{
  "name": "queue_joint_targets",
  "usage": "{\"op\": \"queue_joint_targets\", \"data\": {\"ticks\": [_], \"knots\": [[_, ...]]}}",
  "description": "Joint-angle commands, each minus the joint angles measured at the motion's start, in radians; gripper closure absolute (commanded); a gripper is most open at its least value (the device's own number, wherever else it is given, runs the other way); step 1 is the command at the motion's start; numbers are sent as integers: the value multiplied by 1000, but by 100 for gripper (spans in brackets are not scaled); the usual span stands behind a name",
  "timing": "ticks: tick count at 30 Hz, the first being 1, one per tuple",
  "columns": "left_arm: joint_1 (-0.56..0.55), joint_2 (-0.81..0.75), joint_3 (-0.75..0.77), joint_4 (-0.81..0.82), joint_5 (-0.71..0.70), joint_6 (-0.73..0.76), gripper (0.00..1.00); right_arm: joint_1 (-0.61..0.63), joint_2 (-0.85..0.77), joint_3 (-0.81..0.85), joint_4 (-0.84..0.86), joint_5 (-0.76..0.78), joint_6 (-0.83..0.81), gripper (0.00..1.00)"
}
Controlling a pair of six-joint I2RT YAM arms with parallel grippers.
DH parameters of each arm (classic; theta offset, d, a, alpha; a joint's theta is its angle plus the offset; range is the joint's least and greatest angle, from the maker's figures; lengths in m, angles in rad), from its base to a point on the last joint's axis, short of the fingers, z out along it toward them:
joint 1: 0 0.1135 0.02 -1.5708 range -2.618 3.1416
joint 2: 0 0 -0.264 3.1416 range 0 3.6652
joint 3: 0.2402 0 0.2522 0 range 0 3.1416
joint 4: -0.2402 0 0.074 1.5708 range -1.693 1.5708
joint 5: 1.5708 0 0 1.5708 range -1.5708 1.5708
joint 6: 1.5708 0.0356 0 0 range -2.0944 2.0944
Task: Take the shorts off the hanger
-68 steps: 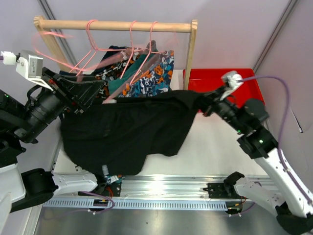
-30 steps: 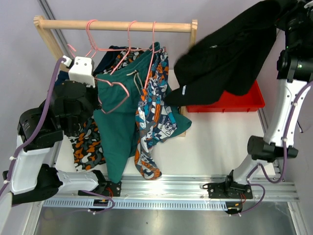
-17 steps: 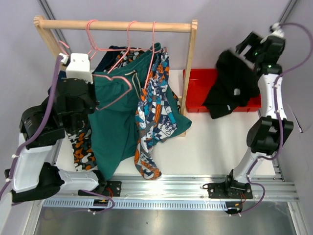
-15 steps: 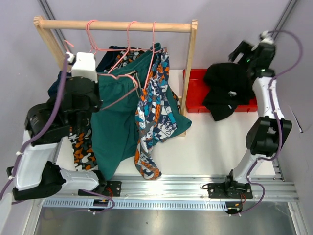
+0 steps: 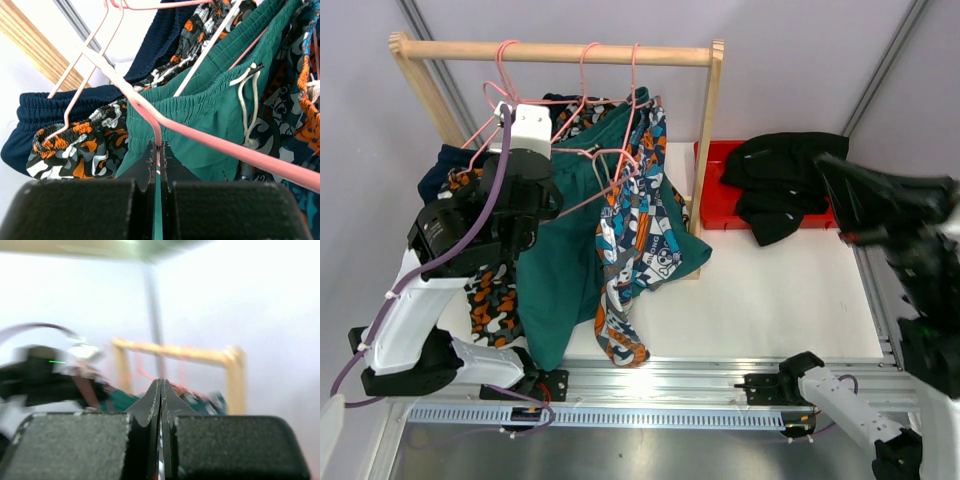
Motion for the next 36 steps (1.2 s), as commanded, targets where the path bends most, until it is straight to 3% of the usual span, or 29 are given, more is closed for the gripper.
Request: {"op": "queue_joint_targets", "data": {"ticks": [1, 3, 4, 7, 8, 9, 11, 12, 14, 16, 26, 31, 36], "knots": [[11, 0, 26, 62, 1, 22, 100, 5, 58, -67, -47, -244, 59, 100], [11, 13, 29, 62, 9, 19, 100, 15, 54, -94, 51, -358, 188, 100], [11, 17, 31, 65, 11, 17, 100, 22, 49, -148, 192, -399, 242, 100], [14, 30, 28, 77, 26, 11, 100, 134, 69, -200, 328, -366, 305, 100], [16, 32, 25, 82, 30, 13, 100, 187, 84, -177, 301, -296, 269, 100], [17, 40, 29, 90, 35, 14, 100, 322, 102, -159, 277, -247, 221, 100], [23, 49, 35, 97, 37, 16, 100, 485, 183, -69, 181, -130, 36, 100], [26, 58, 40, 103, 40, 19, 100, 648, 216, -32, 139, 3, -29, 100], [35, 69, 49, 113, 47, 23, 100, 773, 314, 42, 79, 112, -165, 100], [46, 79, 51, 126, 61, 36, 100, 835, 357, 100, 95, 143, -189, 100], [85, 44, 2, 145, 156, 19, 100, 822, 400, 21, 301, 249, -201, 100], [77, -11, -26, 156, 253, 16, 100, 716, 467, -18, 452, 260, -126, 100], [49, -58, -17, 175, 362, 54, 100, 641, 570, 22, 491, 281, -103, 100]]}}
